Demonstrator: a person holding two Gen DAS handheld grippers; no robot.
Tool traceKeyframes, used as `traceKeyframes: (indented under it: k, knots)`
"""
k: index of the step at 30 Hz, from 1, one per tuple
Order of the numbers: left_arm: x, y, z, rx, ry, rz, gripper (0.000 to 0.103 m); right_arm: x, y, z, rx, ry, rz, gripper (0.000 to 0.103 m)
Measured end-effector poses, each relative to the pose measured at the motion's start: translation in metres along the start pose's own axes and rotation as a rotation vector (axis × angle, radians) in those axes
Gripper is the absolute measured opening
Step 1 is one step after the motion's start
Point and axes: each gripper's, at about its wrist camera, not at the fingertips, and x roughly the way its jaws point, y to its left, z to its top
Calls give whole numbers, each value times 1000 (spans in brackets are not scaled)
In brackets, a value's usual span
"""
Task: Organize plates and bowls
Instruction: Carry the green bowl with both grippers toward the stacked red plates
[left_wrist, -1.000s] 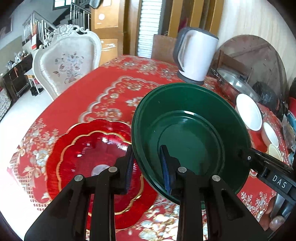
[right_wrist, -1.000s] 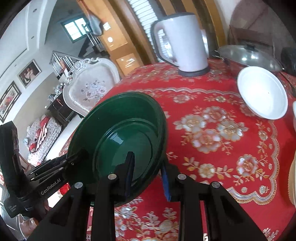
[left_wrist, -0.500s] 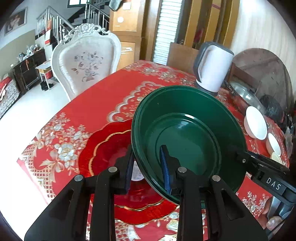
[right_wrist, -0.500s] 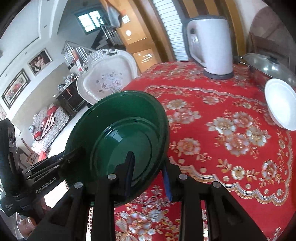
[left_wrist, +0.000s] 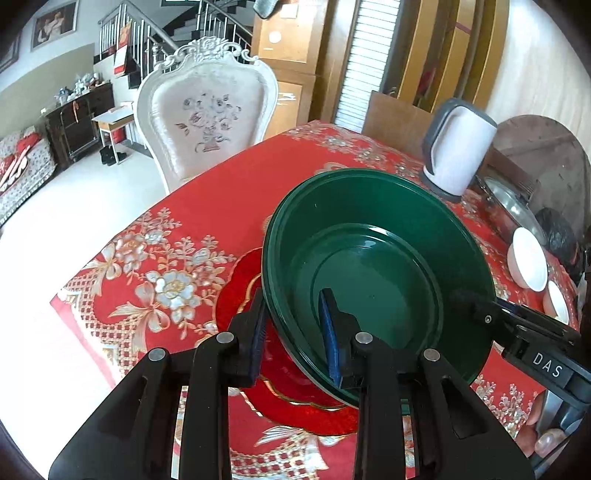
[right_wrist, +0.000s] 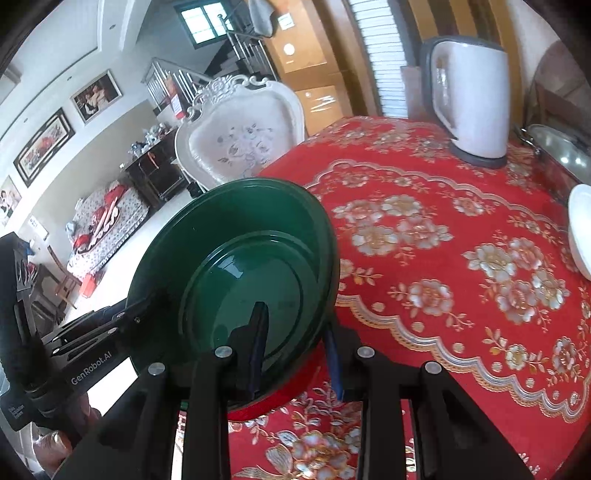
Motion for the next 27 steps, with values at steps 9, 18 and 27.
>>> traceKeyframes:
  k: [9, 18, 27]
  knots:
    - [11, 18, -5, -33, 25, 9, 27, 17, 14, -1, -17, 33, 1, 30]
    - [24, 25, -12, -41, 66, 5, 27, 31, 20, -5, -18, 71, -9, 30]
    - [29, 28, -20, -41, 86, 18, 27, 34, 23, -12, -24, 94, -11, 30]
